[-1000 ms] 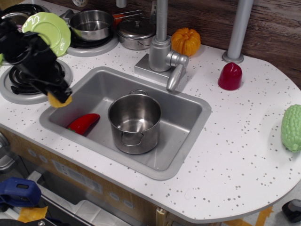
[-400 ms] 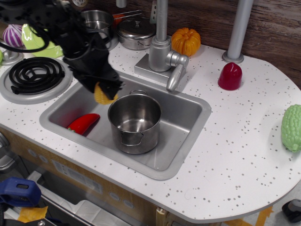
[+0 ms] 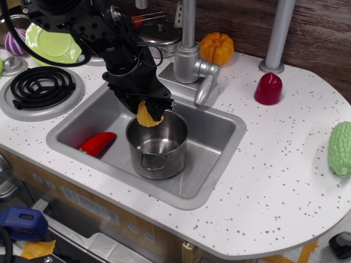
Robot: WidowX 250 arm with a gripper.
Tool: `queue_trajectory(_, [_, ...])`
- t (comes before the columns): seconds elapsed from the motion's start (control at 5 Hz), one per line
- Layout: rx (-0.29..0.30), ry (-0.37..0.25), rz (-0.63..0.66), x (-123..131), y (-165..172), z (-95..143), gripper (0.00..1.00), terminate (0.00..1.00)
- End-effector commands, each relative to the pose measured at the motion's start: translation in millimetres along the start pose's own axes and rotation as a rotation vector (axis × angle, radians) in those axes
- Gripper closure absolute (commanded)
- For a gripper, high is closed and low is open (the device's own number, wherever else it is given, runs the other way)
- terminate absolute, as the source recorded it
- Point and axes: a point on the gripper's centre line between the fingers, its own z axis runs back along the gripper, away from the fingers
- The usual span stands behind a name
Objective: Put corn in pot which is in sink
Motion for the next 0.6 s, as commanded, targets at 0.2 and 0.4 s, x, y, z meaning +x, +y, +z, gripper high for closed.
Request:
queue_trajectory(0.2, [-0.002,-0.042,-0.021,12.1,-0.2,4.5,0.0,0.0])
queue_trajectory(0.4, [-0.002,-0.042,-0.021,12.1,-0.2,4.5,0.0,1.0])
